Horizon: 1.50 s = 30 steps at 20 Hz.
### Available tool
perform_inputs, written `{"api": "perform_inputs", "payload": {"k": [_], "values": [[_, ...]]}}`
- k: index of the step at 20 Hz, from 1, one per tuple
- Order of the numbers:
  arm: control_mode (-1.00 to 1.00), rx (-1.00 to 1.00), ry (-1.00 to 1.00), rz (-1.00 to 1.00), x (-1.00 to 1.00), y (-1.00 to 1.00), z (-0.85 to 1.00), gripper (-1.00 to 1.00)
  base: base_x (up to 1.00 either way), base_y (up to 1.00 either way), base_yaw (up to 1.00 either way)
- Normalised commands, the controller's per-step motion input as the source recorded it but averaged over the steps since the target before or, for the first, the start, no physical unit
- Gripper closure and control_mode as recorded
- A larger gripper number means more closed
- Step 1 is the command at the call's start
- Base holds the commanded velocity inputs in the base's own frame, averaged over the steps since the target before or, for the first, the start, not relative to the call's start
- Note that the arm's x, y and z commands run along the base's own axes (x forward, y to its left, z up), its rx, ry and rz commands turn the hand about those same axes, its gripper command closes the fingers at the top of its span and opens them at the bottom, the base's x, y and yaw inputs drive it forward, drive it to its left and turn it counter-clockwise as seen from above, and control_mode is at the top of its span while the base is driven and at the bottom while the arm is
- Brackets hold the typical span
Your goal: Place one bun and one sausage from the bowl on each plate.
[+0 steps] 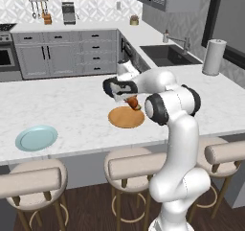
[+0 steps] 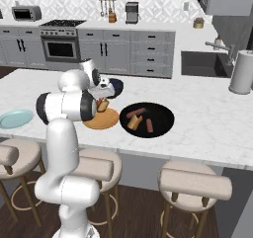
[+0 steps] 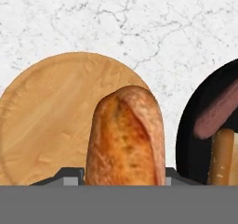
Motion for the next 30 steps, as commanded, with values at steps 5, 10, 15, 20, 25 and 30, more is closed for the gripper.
{"api": "perform_inputs", "payload": {"k": [5, 10, 15, 20, 25, 30], "values": [[-1.00, 0.00, 0.00, -0.04, -0.10, -0.06, -0.44, 1.00, 0.00, 0.00, 0.00], [-1.00, 0.00, 0.00, -0.03, -0.01, 0.00, -0.30, 1.00, 0.00, 0.00, 0.00], [-1.00, 0.00, 0.00, 0.00, 0.01, -0.05, -0.23, 1.00, 0.00, 0.00, 0.00], [-1.00, 0.00, -0.01, 0.00, 0.02, -0.10, -0.11, 1.00, 0.00, 0.00, 0.00], [-1.00, 0.00, 0.00, 0.00, 0.17, -0.10, 0.00, 1.00, 0.00, 0.00, 0.00], [-1.00, 0.00, -0.03, 0.00, 0.22, 0.00, -0.07, 1.00, 0.00, 0.00, 0.00]]}}
